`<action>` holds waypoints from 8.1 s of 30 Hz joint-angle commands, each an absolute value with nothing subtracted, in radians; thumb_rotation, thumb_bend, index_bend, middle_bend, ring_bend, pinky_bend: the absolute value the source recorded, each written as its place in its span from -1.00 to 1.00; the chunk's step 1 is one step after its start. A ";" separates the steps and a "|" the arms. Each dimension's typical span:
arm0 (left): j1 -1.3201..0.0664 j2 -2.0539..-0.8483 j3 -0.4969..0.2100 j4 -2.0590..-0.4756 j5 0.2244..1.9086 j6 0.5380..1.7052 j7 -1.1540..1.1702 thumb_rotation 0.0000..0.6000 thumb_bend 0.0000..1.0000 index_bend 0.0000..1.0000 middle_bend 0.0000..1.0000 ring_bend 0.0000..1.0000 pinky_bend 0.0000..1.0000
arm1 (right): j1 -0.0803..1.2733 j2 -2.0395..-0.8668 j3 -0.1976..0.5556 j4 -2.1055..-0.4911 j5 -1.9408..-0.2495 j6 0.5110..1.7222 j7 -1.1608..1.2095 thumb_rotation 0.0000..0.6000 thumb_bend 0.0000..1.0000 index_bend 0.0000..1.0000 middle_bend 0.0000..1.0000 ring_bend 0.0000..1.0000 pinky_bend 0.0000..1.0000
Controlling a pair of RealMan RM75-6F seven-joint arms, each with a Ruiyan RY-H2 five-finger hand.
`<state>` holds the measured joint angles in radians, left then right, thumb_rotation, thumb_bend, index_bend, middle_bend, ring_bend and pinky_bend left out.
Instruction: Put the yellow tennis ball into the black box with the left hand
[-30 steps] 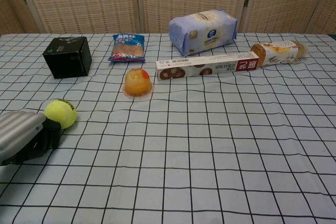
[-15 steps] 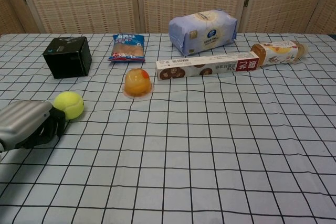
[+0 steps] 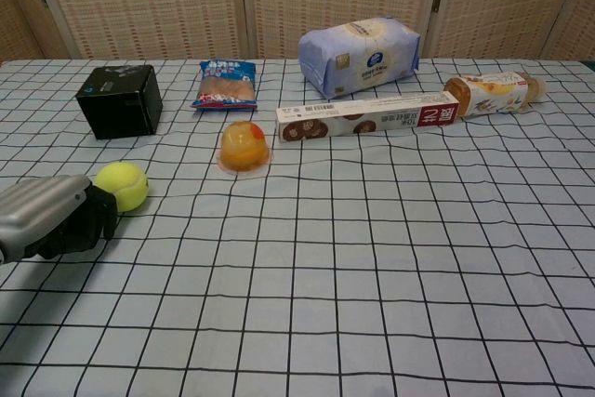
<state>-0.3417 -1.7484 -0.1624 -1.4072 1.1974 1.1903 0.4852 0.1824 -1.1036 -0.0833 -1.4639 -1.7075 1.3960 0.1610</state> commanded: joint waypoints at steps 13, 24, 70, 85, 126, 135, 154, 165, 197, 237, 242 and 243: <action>-0.332 -1.717 -0.217 -1.539 1.121 1.125 0.167 1.00 0.97 -0.13 0.05 0.19 0.64 | 0.182 -1.103 -0.085 -1.463 -1.712 1.399 0.167 1.00 -0.46 -0.69 -0.85 -1.00 -0.96; -0.343 -1.742 -0.201 -1.466 1.141 1.110 0.056 1.00 0.94 -0.15 0.01 0.12 0.60 | 0.184 -1.105 -0.085 -1.462 -1.706 1.388 0.160 1.00 -0.46 -0.69 -0.85 -1.00 -0.96; -0.475 -1.823 -0.232 -1.186 1.172 1.051 -0.020 1.00 0.90 -0.15 -0.02 0.09 0.56 | 0.189 -1.112 -0.084 -1.455 -1.690 1.367 0.150 1.00 -0.46 -0.69 -0.85 -1.00 -0.96; -0.526 -1.834 -0.256 -1.144 1.174 1.025 -0.030 1.00 0.90 -0.15 -0.02 0.09 0.56 | 0.191 -1.115 -0.083 -1.453 -1.685 1.360 0.147 1.00 -0.46 -0.69 -0.85 -1.00 -0.96; -0.662 -1.924 -0.328 -0.897 1.136 0.983 -0.038 1.00 0.90 -0.15 -0.07 0.02 0.55 | 0.192 -1.116 -0.084 -1.451 -1.684 1.358 0.147 1.00 -0.46 -0.69 -0.85 -1.00 -0.96; -0.671 -1.945 -0.326 -0.845 1.125 0.975 -0.024 1.00 0.90 -0.20 -0.13 -0.11 0.48 | 0.193 -1.116 -0.082 -1.451 -1.681 1.357 0.147 1.00 -0.46 -0.69 -0.85 -1.00 -0.96; -0.688 -1.966 -0.340 -0.804 1.108 0.970 -0.013 1.00 0.89 -0.52 -0.43 -0.37 0.22 | 0.193 -1.115 -0.082 -1.450 -1.679 1.354 0.149 1.00 -0.46 -0.69 -0.85 -1.00 -0.96; -0.710 -1.962 -0.363 -0.787 1.076 0.937 0.017 1.00 0.90 -0.51 -0.39 -0.37 0.17 | 0.194 -1.116 -0.083 -1.450 -1.679 1.351 0.149 1.00 -0.46 -0.69 -0.85 -1.00 -0.96; -0.774 -1.974 -0.382 -0.714 1.056 0.942 0.108 1.00 0.42 -0.31 -0.24 -0.23 0.19 | 0.197 -1.119 -0.085 -1.445 -1.680 1.346 0.150 1.00 -0.46 -0.69 -0.85 -1.00 -0.96; -0.778 -1.916 -0.378 -0.780 1.015 0.827 0.053 1.00 -0.02 -0.72 -0.73 -0.85 -0.56 | 0.197 -1.119 -0.087 -1.444 -1.680 1.347 0.155 1.00 -0.46 -0.69 -0.85 -1.00 -0.96; -0.777 -1.904 -0.376 -0.796 1.006 0.825 0.067 1.00 -0.02 -0.72 -0.73 -0.85 -0.57 | 0.197 -1.120 -0.087 -1.443 -1.681 1.348 0.156 1.00 -0.46 -0.69 -0.85 -1.00 -0.96; -0.777 -1.902 -0.375 -0.798 1.005 0.825 0.069 1.00 -0.02 -0.72 -0.73 -0.85 -0.58 | 0.197 -1.120 -0.087 -1.443 -1.681 1.348 0.155 1.00 -0.46 -0.69 -0.85 -1.00 -0.96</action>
